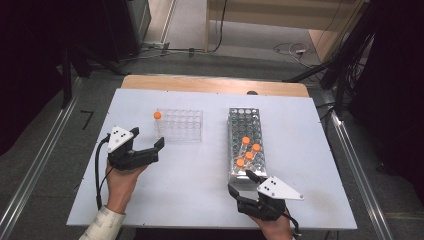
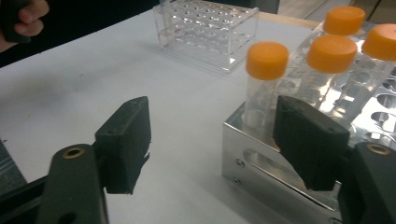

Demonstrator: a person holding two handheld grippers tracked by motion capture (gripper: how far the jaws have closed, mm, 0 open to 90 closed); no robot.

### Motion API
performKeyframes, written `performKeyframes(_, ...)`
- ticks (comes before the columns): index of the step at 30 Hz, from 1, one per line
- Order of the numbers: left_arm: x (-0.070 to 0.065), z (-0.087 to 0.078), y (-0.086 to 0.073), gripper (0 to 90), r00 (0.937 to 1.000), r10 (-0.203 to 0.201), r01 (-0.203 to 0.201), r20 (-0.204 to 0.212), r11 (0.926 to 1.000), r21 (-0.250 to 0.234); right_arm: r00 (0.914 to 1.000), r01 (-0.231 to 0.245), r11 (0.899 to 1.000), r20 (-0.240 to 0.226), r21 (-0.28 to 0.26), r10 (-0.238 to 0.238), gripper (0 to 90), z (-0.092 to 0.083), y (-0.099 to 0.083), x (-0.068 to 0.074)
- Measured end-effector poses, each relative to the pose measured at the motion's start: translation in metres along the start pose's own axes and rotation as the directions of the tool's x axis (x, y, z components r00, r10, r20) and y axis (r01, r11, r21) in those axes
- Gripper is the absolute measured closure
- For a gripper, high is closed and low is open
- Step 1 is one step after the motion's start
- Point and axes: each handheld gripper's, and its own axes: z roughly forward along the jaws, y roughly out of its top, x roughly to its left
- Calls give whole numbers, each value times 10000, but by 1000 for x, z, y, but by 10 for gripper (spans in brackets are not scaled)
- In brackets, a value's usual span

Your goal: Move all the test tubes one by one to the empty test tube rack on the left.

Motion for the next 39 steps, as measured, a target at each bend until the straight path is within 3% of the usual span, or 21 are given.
performKeyframes(4, -3, 2, -1, 58, 9999, 66, -67, 98, 9999, 143, 9997, -66, 9999, 223, -87, 68, 331, 3, -1, -5)
performKeyframes(11, -5, 2, -3, 51, 9996, 64, -69, 281, 9998, 197, 9986, -211, 9997, 486, -85, 215, 497, 18, -3, -14)
performKeyframes(31, -8, 2, -5, 51, 9989, -40, 22, 470, 9992, 391, 9966, -151, 9999, 806, -39, 153, 697, 34, -2, -19)
performKeyframes(39, -8, 4, -6, 51, 9989, -53, 31, 469, 9989, 458, 9966, -105, 9997, 810, -229, 123, 713, 31, 2, -19)
